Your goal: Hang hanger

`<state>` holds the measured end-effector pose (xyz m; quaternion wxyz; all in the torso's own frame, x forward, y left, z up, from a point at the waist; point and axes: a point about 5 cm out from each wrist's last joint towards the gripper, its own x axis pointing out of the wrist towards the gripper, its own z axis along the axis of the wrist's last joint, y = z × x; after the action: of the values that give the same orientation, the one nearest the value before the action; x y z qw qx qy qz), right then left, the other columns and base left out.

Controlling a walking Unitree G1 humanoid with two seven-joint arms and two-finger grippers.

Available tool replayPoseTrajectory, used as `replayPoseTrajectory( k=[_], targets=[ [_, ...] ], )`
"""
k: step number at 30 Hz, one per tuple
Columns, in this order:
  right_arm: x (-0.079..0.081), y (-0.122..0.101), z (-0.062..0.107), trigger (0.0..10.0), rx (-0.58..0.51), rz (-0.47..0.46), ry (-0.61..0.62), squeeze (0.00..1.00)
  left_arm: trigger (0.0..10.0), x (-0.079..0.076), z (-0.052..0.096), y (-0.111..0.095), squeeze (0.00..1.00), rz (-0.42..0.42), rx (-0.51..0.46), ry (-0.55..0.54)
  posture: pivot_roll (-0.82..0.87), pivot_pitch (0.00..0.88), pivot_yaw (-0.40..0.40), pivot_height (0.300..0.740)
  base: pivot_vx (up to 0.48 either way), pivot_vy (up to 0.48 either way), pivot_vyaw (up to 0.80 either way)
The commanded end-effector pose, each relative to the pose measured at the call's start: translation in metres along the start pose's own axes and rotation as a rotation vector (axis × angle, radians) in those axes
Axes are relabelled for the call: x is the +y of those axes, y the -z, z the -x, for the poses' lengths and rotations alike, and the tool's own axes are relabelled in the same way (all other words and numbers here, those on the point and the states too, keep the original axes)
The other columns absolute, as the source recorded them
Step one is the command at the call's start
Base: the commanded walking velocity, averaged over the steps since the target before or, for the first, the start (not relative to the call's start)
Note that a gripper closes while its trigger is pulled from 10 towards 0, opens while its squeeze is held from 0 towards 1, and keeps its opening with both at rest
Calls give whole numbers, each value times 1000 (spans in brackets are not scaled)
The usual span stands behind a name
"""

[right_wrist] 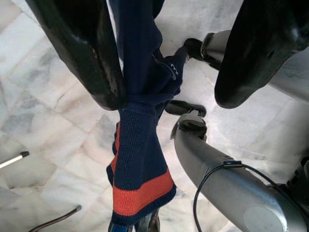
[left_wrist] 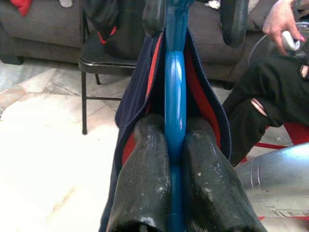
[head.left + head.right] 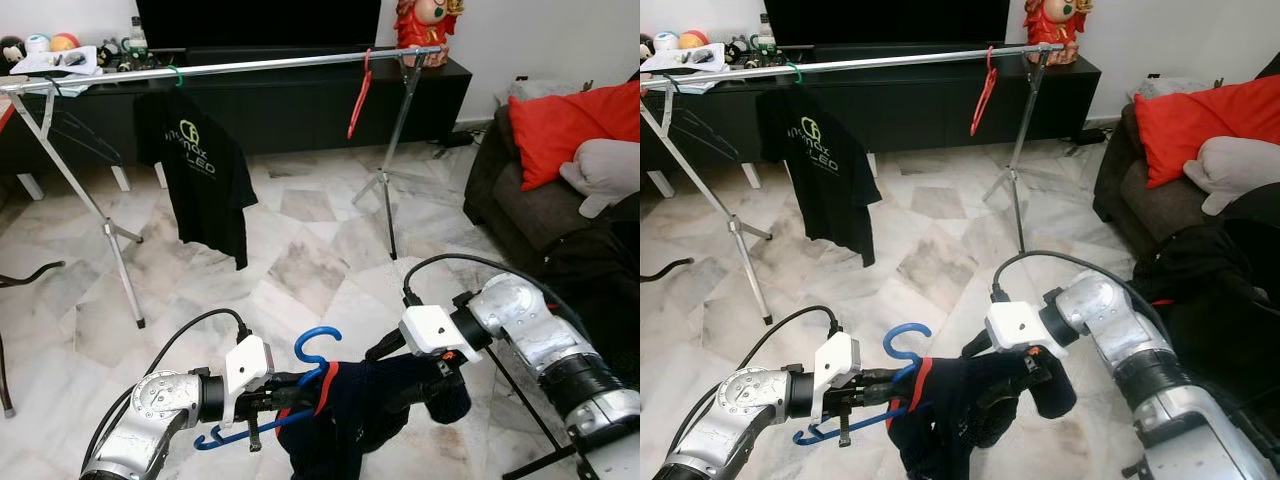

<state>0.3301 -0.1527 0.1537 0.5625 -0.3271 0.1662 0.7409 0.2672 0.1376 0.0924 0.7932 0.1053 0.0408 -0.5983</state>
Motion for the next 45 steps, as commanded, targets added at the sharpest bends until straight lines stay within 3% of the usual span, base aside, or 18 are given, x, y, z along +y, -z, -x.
replayPoseTrajectory(
  k=[1, 17, 18, 19, 20, 21, 45],
  targets=[
    [-3, 2, -5, 10000, 44, 31, 18, 0, 10000, 3, -2, -10, 0, -42, -35, 11, -53, 118, -67, 721, 0, 0, 0],
    [-11, 3, -21, 10000, -15, 21, 114, 0, 10000, 1, -5, -12, 0, -38, -52, 4, -40, 122, -69, 721, 0, 0, 0],
    [-11, 3, -22, 7333, -16, 19, 113, 0, 10000, 1, -5, -12, 0, -38, -52, 4, -40, 122, -69, 721, 0, 0, 0],
    [-11, 3, -23, 7333, -17, 18, 113, 0, 10000, 1, -5, -12, 0, -39, -52, 4, -40, 122, -69, 721, 0, 0, 0],
    [-11, 4, -23, 2157, -17, 17, 112, 0, 10000, 2, -5, -12, 0, -39, -52, 3, -37, 123, -70, 721, 0, 0, 0],
    [-11, 4, -23, 0, -16, 15, 110, 0, 10000, 2, -5, -12, 0, -40, -53, 2, -37, 123, -70, 721, 0, 0, 0],
    [-11, 8, -30, 0, -39, -48, 127, 0, 10000, 2, -11, -17, 0, -50, -73, 9, -35, 126, -74, 721, 0, 0, 0]
  ],
)
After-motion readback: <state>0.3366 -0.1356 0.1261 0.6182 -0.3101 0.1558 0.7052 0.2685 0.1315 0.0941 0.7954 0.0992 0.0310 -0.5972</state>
